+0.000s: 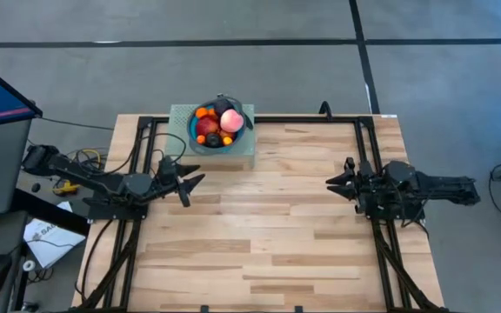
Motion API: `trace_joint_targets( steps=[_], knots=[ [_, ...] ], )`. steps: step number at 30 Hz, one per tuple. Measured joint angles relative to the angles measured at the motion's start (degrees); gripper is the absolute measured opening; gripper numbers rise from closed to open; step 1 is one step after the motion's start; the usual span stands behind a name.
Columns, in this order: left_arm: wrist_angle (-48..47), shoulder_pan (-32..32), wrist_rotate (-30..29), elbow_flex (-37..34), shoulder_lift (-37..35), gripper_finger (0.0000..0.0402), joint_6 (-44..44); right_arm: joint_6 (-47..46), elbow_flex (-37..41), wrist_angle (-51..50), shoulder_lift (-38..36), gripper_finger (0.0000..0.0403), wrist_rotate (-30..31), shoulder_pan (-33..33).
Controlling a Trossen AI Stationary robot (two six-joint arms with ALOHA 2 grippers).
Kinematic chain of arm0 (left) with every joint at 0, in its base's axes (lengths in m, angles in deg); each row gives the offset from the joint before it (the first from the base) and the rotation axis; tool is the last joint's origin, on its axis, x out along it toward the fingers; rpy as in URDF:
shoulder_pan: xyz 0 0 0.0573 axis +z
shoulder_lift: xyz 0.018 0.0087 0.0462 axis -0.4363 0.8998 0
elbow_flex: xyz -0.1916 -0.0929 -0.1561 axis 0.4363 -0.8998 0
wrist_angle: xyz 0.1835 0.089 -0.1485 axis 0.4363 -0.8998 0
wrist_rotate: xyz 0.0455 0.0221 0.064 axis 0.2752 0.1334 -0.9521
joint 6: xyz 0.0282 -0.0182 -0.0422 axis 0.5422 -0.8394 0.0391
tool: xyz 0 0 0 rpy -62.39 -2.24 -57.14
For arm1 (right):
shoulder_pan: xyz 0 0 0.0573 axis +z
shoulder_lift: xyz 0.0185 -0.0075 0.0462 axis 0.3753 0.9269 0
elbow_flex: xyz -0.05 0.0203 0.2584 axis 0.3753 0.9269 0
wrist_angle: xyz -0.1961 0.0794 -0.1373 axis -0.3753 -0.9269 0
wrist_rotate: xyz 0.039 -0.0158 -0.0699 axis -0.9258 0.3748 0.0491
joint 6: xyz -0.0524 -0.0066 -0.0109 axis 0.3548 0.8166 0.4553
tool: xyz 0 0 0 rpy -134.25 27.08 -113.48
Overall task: Pick & Place Fruit
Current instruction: Return to Home Position
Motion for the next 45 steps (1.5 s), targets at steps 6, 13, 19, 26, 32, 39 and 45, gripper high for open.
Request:
trace_joint_targets(
  steps=[6, 13, 19, 26, 32, 39, 45],
  knots=[
    [0.05, 0.00, -0.02, 0.00, 0.00, 0.0176, 0.05, -0.01, -0.12, -1.81, 1.49, 0.0095, 0.00, -0.02],
    [0.06, 0.00, -0.02, 0.00, 0.00, 0.0176, 0.13, -0.01, -0.01, -2.64, 1.50, 0.0095, 0.00, 0.04],
    [0.09, 0.00, 0.19, 0.00, 0.00, 0.0176, 0.05, -0.01, 5.30, 3.33, -0.49, 0.0095, 0.02, 0.33],
    [0.11, 0.00, 0.46, 0.00, 0.00, 0.0176, 0.04, -0.01, 7.63, 9.01, -0.67, 0.0095, -0.04, 0.37],
    [0.09, -0.01, 0.46, 0.00, 0.02, 0.0176, 0.03, -0.01, 7.64, 8.85, -0.31, 0.0095, -0.11, 0.33],
    [0.09, 0.00, 0.44, 0.00, 0.02, 0.0176, 0.15, 1.06, 7.64, 8.83, -0.38, 0.0095, -0.05, 0.33],
    [0.08, 0.00, 0.42, -0.02, 0.02, 0.0176, 0.15, 8.38, 7.64, 8.78, -0.36, 0.0095, -0.02, 0.28]
  ],
)
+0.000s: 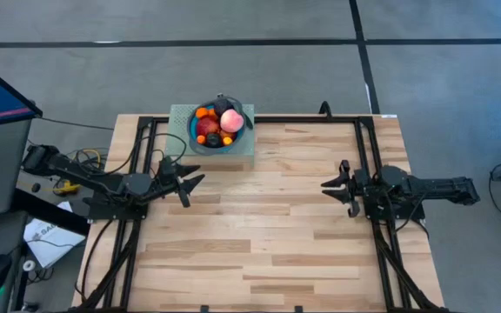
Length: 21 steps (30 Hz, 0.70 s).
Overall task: Pick & Place Fruit
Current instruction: Return to Home Position
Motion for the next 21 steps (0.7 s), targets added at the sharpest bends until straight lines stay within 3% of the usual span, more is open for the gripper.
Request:
trace_joint_targets(
  steps=[7, 13, 17, 21],
  knots=[
    [-0.02, -0.02, -0.07, -0.02, 0.00, 0.0176, 1.47, 3.63, 0.02, -0.02, 0.00, 0.0095, 0.00, 0.00],
    [2.81, 0.05, 1.68, -0.09, -0.46, 0.0163, 8.67, 3.61, 0.02, -0.02, 0.00, 0.0095, 0.01, 0.00],
    [4.52, 1.72, 9.51, -0.64, -3.69, 0.0100, 10.58, 3.61, 0.02, -0.02, 0.00, 0.0095, 0.02, 0.00],
    [8.80, 6.85, 21.67, -5.45, -9.15, 0.0015, 9.03, 3.61, 0.03, -0.02, 0.00, 0.0095, 0.02, 0.00]
  ],
)
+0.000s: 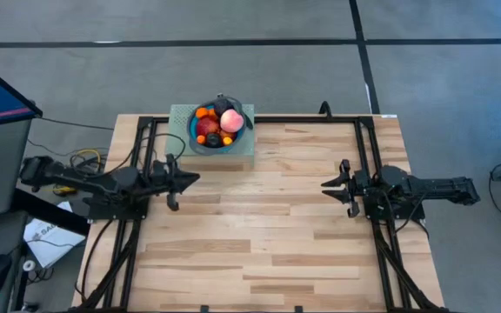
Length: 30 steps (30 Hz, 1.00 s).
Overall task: Pick & Place Fruit
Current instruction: Return to Home Position
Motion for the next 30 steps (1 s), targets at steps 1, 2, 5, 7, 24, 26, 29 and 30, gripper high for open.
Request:
trace_joint_targets(
  steps=[1, 2, 5, 7, 24, 26, 29, 30],
  knots=[
    [1.06, 2.07, 3.89, -1.50, -1.34, 0.0010, -1.36, 0.00, 0.01, 0.00, 0.00, 0.0095, 0.00, 0.00],
    [2.10, 4.16, 7.77, -2.93, -2.46, 0.0010, -2.86, 0.00, 0.01, 0.00, 0.00, 0.0095, 0.00, 0.00],
    [3.74, 9.95, 15.82, -5.73, -4.77, 0.0003, -6.31, 0.00, 0.01, 0.00, -0.01, 0.0095, 0.00, 0.00],
    [4.24, 12.50, 19.19, -5.70, -5.49, 0.0002, -6.27, 0.00, 0.01, -0.02, -0.02, 0.0095, 0.00, 0.00],
    [-5.14, 13.78, 24.34, -5.70, -20.80, 0.0001, 2.71, 0.00, 0.01, -0.02, -0.01, 0.0095, 0.00, -0.01],
    [-9.31, 13.78, 24.39, -5.70, -24.48, 0.0001, 2.56, 0.00, 0.01, -0.02, -0.01, 0.0095, 0.00, 0.00],
    [-15.15, 13.78, 24.40, -5.70, -29.97, 0.0001, 2.14, 0.00, 0.01, -0.02, 0.00, 0.0095, 0.00, -0.02],
    [-15.85, 13.81, 24.43, -5.69, -30.14, 0.0001, 1.95, 0.00, 0.01, -0.02, -0.02, 0.0095, 0.02, 0.00]
  ],
)
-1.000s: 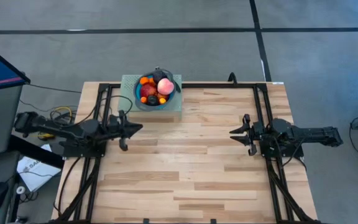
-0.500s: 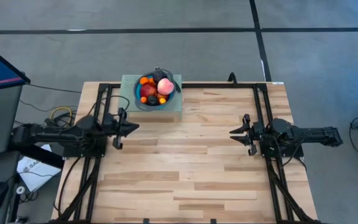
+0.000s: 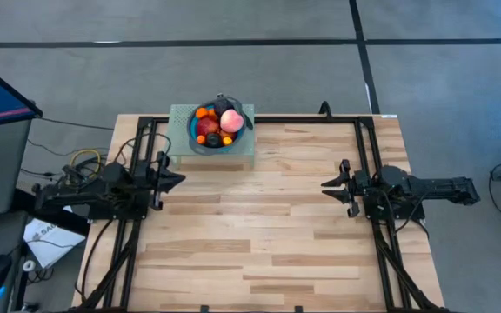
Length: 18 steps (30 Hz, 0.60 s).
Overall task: Pick & Place Fruit
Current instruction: Return to Home Position
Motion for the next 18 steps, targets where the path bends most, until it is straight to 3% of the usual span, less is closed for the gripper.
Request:
trace_joint_targets(
  steps=[6, 13, 18],
  knots=[
    [-5.31, 0.04, 1.52, 0.01, 0.75, 0.0005, -0.79, 0.00, 0.02, 0.14, 0.00, 0.0095, 0.00, 0.00],
    [-8.40, 0.04, 7.21, 0.01, 0.95, 0.0006, 1.51, 0.00, 0.02, 0.02, 0.04, 0.0095, 0.00, 0.00],
    [-11.67, 0.04, 7.41, 0.01, 4.07, 0.0010, 1.11, 0.00, 0.02, 0.02, 0.04, 0.0095, 0.00, 0.00]
  ],
)
